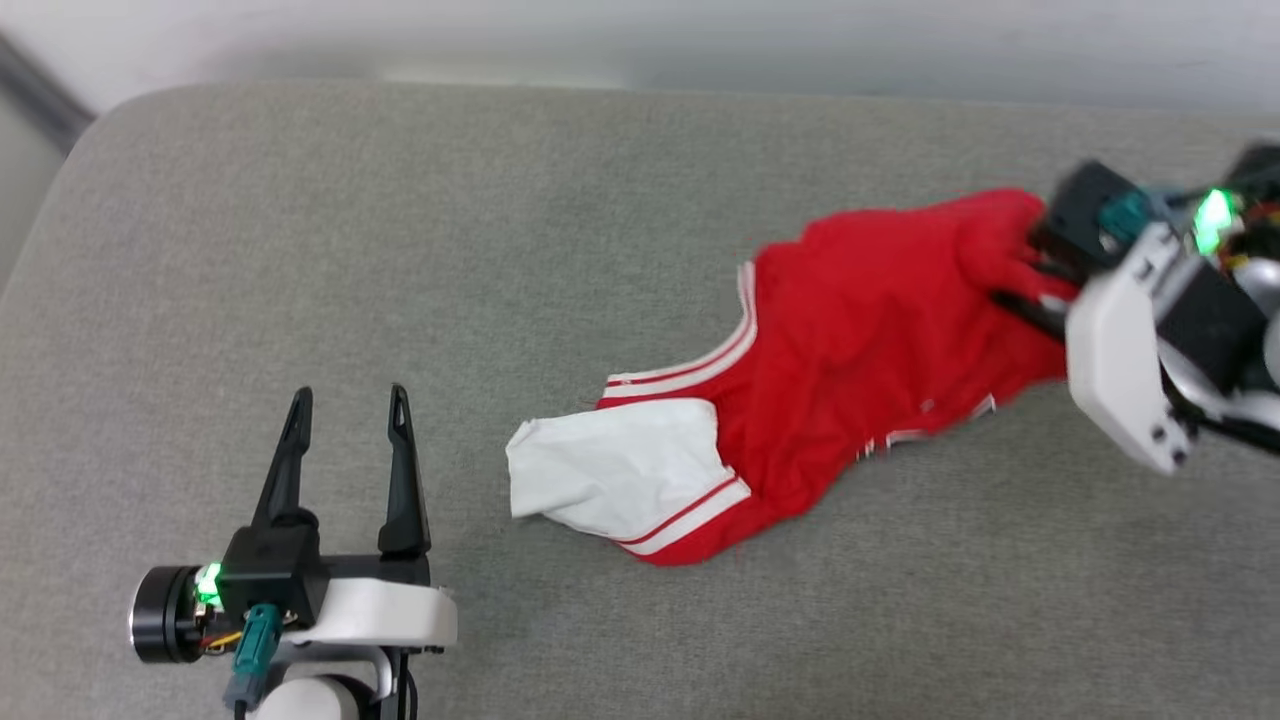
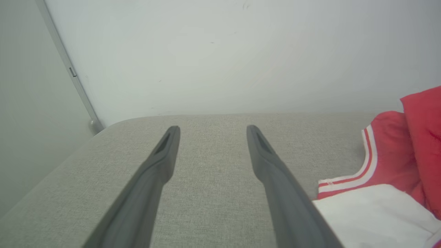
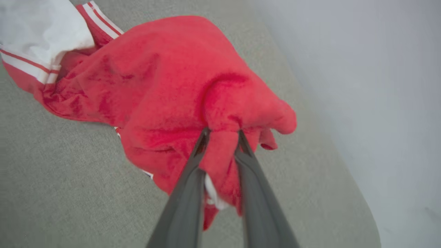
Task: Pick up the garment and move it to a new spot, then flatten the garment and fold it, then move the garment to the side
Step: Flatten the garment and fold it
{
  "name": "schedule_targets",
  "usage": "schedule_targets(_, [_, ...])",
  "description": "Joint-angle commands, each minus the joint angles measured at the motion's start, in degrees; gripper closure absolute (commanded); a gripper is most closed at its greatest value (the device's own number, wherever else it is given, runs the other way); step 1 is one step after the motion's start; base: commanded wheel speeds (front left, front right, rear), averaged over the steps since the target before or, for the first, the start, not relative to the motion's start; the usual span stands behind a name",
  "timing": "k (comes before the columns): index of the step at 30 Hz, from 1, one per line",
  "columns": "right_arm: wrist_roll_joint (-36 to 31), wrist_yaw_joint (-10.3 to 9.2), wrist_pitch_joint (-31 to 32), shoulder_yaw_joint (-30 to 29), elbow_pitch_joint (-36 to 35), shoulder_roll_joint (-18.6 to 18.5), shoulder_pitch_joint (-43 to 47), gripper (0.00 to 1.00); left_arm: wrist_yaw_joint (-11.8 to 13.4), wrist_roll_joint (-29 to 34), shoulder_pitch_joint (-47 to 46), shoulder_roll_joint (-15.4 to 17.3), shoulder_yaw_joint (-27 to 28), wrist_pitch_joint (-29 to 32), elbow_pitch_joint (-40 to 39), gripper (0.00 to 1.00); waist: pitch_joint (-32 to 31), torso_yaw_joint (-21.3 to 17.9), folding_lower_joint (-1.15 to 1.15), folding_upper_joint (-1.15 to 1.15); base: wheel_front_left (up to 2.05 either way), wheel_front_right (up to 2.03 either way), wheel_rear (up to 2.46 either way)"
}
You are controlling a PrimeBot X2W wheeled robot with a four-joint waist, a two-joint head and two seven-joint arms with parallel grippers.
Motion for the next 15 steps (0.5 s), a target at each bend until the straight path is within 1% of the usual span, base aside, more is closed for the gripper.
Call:
schedule_targets(1, [1.1,-0.04,-1.2,0.0,-1.0,-2.0,3.6,1.00,-0.2,0.0,1.2,-0.1,0.5,-0.3,-0.2,0.00,-1.7,-1.5,0.00,0.00,0.00,0.00,0.00])
schedule_targets(5, [3.7,-0.04,-3.2,-1.3,-2.2,-6.0,11.6,1.00,-0.4,0.2,2.7,-0.2,0.9,-0.2,-0.3,0.00,-2.8,-2.6,0.00,0.00,0.00,0.00,0.00])
schedule_targets(8, [5.0,-0.04,-4.9,-2.4,-0.8,-7.1,18.8,1.00,-0.6,0.4,3.0,-0.3,1.0,-0.2,-0.1,0.00,-3.0,-3.1,0.00,0.00,0.00,0.00,0.00])
schedule_targets(10, [5.3,-0.04,-5.9,-3.2,0.8,-6.8,23.5,1.00,-0.9,0.6,2.9,-0.4,1.0,-0.2,0.0,0.00,-3.0,-3.1,0.00,0.00,0.00,0.00,0.00])
schedule_targets(13, [7.0,-0.04,-6.5,-3.9,3.9,-4.7,30.1,1.00,-1.1,0.7,2.6,-0.4,1.1,-0.2,0.3,0.00,-2.9,-3.2,0.00,0.00,0.00,0.00,0.00])
schedule_targets(15, [6.7,-0.02,-6.9,-4.3,6.3,-3.3,33.0,1.00,-1.3,0.9,2.3,-0.4,1.2,-0.2,0.5,0.00,-2.9,-3.2,0.00,0.00,0.00,0.00,0.00])
